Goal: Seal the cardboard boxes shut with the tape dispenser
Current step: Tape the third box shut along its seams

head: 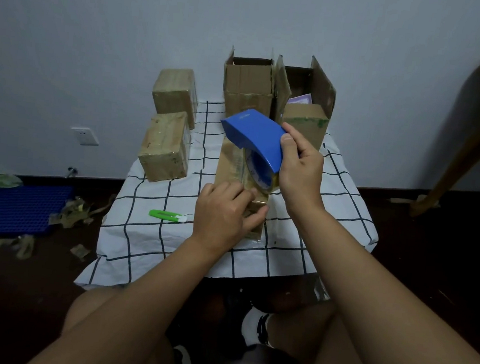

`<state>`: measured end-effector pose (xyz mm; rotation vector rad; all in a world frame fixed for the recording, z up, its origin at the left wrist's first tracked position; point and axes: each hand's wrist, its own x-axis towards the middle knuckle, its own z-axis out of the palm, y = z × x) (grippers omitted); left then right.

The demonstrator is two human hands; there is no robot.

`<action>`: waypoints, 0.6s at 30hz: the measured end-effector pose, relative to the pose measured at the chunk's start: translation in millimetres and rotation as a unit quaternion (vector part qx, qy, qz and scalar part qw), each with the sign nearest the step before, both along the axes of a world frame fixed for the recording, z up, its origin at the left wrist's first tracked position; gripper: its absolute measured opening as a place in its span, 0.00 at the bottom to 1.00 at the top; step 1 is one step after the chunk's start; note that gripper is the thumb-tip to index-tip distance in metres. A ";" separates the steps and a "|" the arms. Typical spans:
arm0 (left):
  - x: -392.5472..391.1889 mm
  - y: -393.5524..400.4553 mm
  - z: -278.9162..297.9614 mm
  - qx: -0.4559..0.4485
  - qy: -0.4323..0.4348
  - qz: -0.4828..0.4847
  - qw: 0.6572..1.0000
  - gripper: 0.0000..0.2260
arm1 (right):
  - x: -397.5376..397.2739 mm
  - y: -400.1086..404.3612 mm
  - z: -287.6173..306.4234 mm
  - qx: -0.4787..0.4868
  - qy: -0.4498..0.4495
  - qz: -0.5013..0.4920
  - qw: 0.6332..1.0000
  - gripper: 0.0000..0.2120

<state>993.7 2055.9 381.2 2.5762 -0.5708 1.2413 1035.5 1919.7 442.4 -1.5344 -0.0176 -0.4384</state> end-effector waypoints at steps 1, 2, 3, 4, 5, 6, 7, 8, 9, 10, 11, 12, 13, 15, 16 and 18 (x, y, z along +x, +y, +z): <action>-0.6 -2.7 -1.2 -0.016 0.004 0.009 1.000 0.13 | -0.3 0.0 -0.1 -0.001 -0.001 0.000 1.000 0.14; -0.8 -6.2 -2.1 -0.028 0.008 0.021 0.999 0.13 | -0.4 0.1 -0.1 -0.002 -0.002 0.000 1.000 0.14; -1.2 -10.4 -2.8 -0.035 0.012 0.033 0.999 0.13 | -0.5 -0.1 0.2 -0.003 -0.003 -0.001 1.000 0.15; -1.6 -14.6 -3.4 -0.038 0.016 0.044 0.998 0.12 | -0.6 -0.1 0.4 -0.003 -0.003 -0.001 1.000 0.15; -1.9 -17.7 -4.0 -0.041 0.018 0.052 0.998 0.12 | -0.6 -0.2 0.6 -0.004 -0.004 0.000 1.000 0.15; -1.8 -19.2 -4.5 -0.044 0.019 0.057 0.997 0.11 | -0.7 -0.2 0.5 -0.004 -0.004 0.000 1.000 0.15; -1.8 -18.9 -5.4 -0.049 0.022 0.058 0.997 0.11 | -1.1 0.0 0.2 -0.005 -0.004 0.000 1.000 0.14; -2.2 -17.6 -6.7 -0.053 0.028 0.057 0.997 0.12 | -1.4 0.1 0.1 -0.005 -0.003 -0.001 1.000 0.14; -3.0 -16.7 -7.8 -0.052 0.033 0.056 0.997 0.12 | -1.5 0.0 0.2 -0.005 -0.004 -0.001 1.000 0.14; -3.8 -16.7 -8.1 -0.049 0.037 0.057 0.996 0.12 | -1.2 0.0 0.1 -0.004 -0.005 -0.002 1.000 0.14; -5.0 -17.6 -7.1 -0.049 0.044 0.059 0.996 0.12 | -1.0 0.0 0.1 -0.005 -0.006 -0.003 1.000 0.15; -6.6 -18.7 -5.1 -0.051 0.055 0.061 0.995 0.12 | -1.0 0.4 0.1 -0.007 -0.006 -0.005 1.000 0.15; -8.8 -19.2 -2.6 -0.055 0.068 0.061 0.994 0.12 | -1.3 0.8 0.3 -0.008 -0.007 -0.008 1.000 0.14; -12.5 -15.9 2.8 -0.058 0.099 0.045 0.992 0.14 | -1.3 0.8 0.8 -0.007 -0.006 -0.010 1.000 0.14; -13.5 -11.0 5.8 -0.062 0.117 0.027 0.991 0.15 | -1.1 0.7 1.0 -0.008 -0.006 -0.010 1.000 0.14; -12.5 3.6 14.4 -0.086 0.168 -0.022 0.982 0.16 | -0.2 0.3 1.4 -0.010 -0.004 -0.011 1.000 0.14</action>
